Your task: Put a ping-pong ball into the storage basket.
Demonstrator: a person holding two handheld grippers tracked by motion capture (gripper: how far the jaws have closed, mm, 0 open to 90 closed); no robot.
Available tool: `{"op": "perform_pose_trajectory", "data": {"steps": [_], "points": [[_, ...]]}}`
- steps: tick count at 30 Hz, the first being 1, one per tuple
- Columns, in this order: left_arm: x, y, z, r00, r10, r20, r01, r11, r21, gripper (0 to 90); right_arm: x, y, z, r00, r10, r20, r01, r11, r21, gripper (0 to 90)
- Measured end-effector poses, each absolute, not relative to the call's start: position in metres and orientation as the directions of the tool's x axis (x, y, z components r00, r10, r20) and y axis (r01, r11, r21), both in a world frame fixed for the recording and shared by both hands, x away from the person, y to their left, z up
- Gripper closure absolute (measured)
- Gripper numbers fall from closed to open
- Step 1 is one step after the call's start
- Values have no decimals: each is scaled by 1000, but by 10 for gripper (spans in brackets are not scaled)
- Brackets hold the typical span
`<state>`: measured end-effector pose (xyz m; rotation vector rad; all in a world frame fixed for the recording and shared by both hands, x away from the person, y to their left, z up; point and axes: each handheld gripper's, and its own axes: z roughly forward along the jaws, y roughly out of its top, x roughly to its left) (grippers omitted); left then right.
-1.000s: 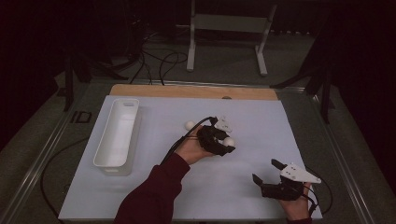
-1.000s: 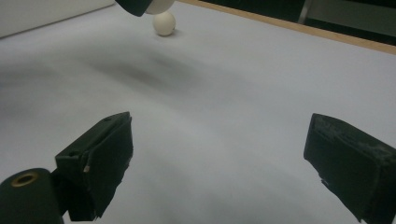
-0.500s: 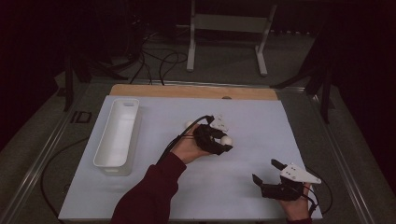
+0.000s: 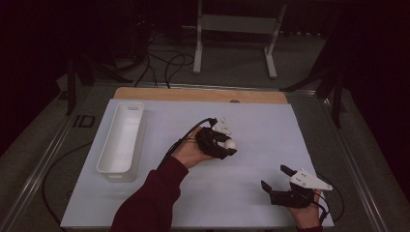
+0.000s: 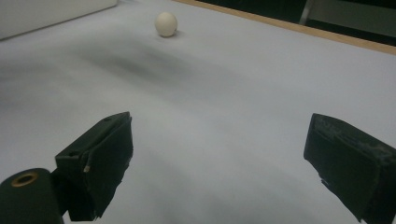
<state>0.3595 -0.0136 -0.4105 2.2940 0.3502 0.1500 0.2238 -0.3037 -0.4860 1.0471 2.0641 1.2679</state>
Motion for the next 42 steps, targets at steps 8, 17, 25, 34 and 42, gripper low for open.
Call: {"op": "perform_pose_trajectory", "data": {"steps": [8,17,25,34,42], "points": [[361,-9,-410,952,305,-1,206,-640,740,510,224,-304,-486,-582,813,-20,347,270,898,79],[361,-2,-406,951,310,5,203,-633,747,510,223,-303,-486,-582,813,-17,349,268,898,80],[361,5,-404,949,314,5,205,-632,747,510,224,-303,-486,-583,812,-16,349,269,898,79],[363,13,-400,945,327,14,207,-629,749,510,224,-304,-486,-582,813,-16,350,268,898,79],[363,19,-399,941,339,13,214,-624,751,510,223,-304,-486,-581,813,-15,350,267,898,79]]}}
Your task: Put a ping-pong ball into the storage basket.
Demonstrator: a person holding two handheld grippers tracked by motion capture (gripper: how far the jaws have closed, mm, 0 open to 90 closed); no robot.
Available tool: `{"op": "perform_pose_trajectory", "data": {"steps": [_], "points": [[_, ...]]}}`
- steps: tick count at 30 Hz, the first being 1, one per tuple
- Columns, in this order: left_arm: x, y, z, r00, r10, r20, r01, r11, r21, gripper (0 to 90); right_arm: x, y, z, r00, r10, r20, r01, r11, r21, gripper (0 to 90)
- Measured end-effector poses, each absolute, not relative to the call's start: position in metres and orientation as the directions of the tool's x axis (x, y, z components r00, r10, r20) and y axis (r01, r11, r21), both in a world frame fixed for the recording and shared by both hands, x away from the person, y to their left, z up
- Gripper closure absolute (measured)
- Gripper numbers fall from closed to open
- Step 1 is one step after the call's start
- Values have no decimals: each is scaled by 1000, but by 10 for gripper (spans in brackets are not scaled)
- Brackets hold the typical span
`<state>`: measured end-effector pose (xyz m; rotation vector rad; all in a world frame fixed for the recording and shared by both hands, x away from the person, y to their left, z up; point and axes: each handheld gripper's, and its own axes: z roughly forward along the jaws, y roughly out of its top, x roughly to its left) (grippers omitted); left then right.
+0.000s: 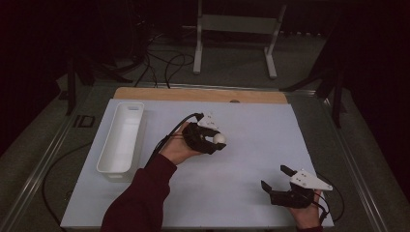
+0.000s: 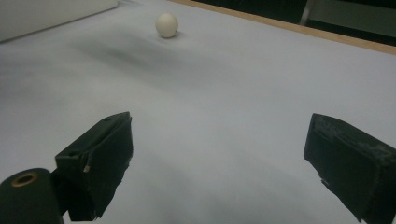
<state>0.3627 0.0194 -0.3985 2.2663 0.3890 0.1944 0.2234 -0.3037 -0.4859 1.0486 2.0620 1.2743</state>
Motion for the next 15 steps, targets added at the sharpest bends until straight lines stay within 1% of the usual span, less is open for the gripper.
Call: {"op": "perform_pose_trajectory", "data": {"steps": [15], "points": [[364,30,-395,930,367,25,224,-621,751,510,224,-304,-486,-583,812,-18,349,271,897,80]]}}
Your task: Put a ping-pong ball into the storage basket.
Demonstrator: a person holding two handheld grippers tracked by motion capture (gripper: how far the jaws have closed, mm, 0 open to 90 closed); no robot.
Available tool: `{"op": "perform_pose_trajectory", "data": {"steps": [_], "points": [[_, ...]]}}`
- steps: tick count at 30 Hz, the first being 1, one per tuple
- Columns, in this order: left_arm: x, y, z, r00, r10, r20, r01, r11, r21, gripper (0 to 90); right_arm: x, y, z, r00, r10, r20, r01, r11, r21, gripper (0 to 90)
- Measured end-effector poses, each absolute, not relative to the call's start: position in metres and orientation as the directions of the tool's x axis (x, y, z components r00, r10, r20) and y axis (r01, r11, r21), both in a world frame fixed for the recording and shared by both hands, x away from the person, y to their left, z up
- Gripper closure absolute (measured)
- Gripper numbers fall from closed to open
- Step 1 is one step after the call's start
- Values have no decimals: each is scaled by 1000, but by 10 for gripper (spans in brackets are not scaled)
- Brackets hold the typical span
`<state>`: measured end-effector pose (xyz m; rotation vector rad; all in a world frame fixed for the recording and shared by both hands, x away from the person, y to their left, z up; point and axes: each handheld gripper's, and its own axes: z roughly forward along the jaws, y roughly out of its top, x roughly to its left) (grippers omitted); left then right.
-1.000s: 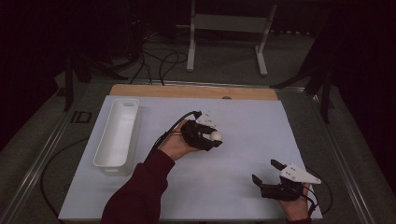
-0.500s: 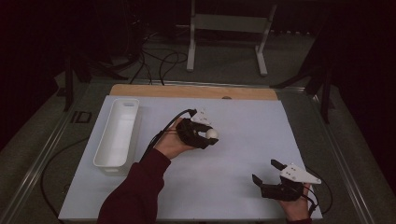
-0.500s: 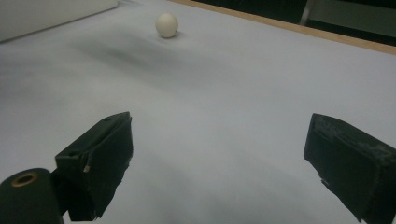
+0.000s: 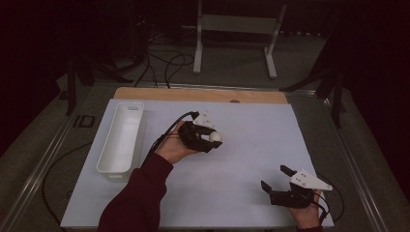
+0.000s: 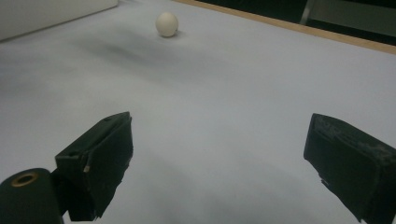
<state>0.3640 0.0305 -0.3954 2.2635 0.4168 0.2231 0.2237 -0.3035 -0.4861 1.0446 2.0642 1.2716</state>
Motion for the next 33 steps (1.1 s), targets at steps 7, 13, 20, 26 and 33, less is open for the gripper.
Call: {"op": "perform_pose_trajectory", "data": {"steps": [7,13,20,26,33], "points": [[364,36,-394,925,378,29,229,-619,751,510,224,-303,-486,-584,812,-20,349,273,896,79],[365,39,-393,922,387,32,234,-618,750,510,224,-303,-486,-583,812,-19,351,273,896,80],[366,43,-392,916,399,32,242,-615,750,510,224,-303,-487,-583,812,-19,353,274,895,80],[366,48,-391,913,406,39,242,-617,749,510,224,-302,-487,-583,812,-18,354,273,895,79],[367,54,-390,907,418,43,247,-613,751,510,224,-302,-487,-583,812,-16,355,273,894,80]]}}
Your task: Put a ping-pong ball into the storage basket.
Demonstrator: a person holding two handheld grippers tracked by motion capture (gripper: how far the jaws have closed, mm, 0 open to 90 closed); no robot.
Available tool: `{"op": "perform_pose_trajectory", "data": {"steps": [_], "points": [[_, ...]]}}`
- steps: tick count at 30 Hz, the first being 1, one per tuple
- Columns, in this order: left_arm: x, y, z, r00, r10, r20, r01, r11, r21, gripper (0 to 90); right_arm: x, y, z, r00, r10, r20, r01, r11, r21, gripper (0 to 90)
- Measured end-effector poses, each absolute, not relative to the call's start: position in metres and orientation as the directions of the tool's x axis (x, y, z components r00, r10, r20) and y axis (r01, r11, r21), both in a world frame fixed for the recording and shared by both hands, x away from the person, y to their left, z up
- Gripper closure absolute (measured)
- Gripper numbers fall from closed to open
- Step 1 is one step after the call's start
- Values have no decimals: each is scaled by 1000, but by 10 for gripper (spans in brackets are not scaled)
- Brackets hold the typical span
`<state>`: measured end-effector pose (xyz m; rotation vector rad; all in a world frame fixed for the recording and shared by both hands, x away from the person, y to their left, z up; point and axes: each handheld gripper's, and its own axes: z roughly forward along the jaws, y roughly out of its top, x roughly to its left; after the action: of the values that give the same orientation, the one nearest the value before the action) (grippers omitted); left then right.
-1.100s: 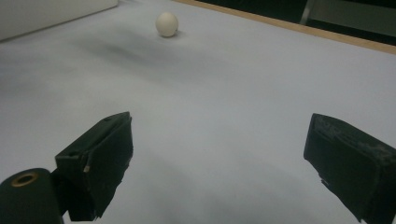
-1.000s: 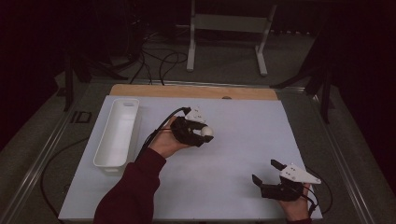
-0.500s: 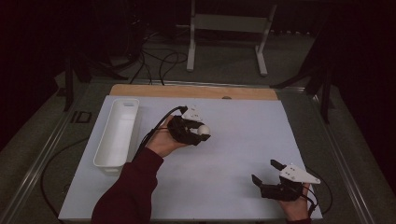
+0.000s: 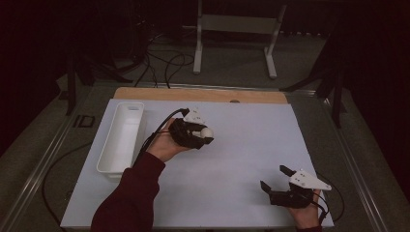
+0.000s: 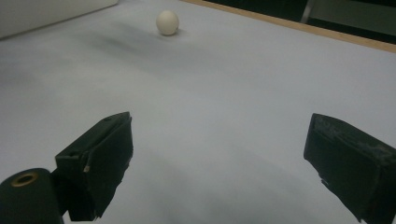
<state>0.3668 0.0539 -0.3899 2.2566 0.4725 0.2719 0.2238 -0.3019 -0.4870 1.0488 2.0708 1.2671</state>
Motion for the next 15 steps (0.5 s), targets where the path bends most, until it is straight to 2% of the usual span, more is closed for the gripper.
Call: {"op": "perform_pose_trajectory", "data": {"steps": [15], "points": [[368,63,-387,900,433,46,253,-606,754,510,224,-302,-487,-583,812,-16,355,273,894,80]]}}
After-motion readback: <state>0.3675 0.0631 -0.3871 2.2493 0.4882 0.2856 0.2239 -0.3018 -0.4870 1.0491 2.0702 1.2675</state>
